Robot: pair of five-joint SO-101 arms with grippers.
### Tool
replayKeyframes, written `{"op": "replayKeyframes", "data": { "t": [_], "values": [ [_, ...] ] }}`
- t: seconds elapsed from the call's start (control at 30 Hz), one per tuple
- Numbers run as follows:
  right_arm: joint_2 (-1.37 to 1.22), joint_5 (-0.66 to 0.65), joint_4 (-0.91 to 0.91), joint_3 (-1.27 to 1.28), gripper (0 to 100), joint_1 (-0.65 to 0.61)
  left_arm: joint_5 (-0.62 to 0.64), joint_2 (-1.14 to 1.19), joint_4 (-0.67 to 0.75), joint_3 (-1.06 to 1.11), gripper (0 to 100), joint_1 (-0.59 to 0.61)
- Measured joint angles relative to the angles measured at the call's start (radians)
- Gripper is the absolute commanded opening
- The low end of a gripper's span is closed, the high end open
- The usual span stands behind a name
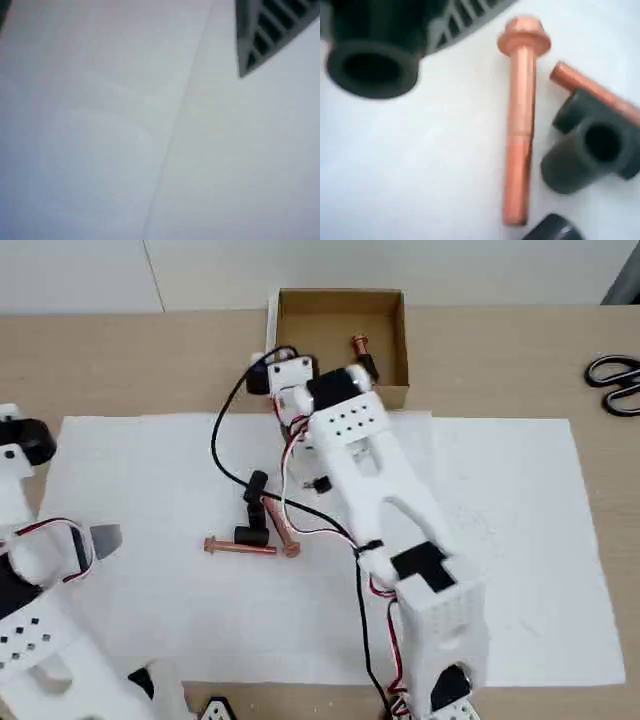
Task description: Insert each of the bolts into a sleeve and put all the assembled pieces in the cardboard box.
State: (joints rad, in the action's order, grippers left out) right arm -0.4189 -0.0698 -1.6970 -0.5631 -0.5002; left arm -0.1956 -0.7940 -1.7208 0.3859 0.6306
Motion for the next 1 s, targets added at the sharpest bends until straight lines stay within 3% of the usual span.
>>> {"op": "replayKeyframes", "data": {
  "t": [0.27,0.5,0.67,0.83,1.0],
  "values": [
    [0.293,-0.064,-0.015,0.000,0.4,0.110,0.066,0.064,-0.014,-0.060,30,-0.278],
    [0.451,-0.094,-0.020,0.035,0.4,0.284,0.212,0.433,-0.014,-0.249,30,-0.540],
    [0.548,-0.094,-0.025,0.048,0.4,0.446,0.232,0.687,-0.012,-0.397,30,-0.721],
    [0.618,-0.094,-0.026,0.049,0.4,0.583,0.272,0.833,-0.012,-0.555,30,-0.901],
    [0.672,-0.094,-0.026,0.130,0.4,0.652,0.298,0.961,-0.012,-0.569,30,-1.019]
  ]
}}
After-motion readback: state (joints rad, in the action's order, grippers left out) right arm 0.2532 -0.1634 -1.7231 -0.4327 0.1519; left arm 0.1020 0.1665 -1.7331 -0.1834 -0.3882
